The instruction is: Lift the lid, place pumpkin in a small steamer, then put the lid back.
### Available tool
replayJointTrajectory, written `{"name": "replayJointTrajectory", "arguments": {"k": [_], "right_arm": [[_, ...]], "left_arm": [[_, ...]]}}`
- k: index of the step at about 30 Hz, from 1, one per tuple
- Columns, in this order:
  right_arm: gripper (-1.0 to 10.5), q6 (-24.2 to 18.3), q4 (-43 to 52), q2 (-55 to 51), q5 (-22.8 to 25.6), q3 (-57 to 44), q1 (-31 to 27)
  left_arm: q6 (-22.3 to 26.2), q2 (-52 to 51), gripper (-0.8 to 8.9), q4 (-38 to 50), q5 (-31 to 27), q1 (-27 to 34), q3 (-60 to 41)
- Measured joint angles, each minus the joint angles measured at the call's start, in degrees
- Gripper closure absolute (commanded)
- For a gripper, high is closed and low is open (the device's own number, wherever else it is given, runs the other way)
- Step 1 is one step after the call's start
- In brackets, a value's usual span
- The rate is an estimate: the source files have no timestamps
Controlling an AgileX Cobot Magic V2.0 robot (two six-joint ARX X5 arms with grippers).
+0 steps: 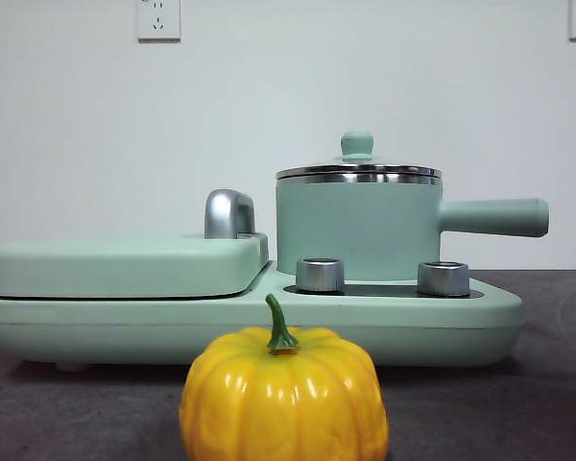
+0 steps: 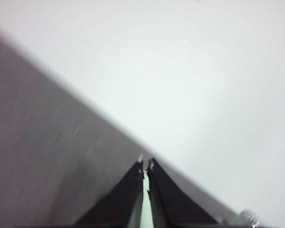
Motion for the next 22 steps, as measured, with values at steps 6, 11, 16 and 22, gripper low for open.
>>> {"name": "replayJointTrajectory", "arguments": {"k": [6,11,16,22], "right_arm": [[9.3,-2.2,-0.7,0.0,-0.2,5.5,0.0],[9.3,-4.6,-5.9,0.8,-0.2,11.2,0.0],[9.3,-5.9,-11.5,4.1,-0.2,16.4,0.0],[9.3,-7.1,-13.9,9.1,-0.4,20.6,0.0]], "left_arm": [[7.8,0.1,7.98,-2.8,0.0,0.0,4.1],[12.6,1.3,7.98,-12.7,0.0,0.0,11.5],[15.0,4.2,7.98,-18.9,0.0,0.0,18.0],[16.2,9.4,7.98,-21.7,0.0,0.0,24.6]]}}
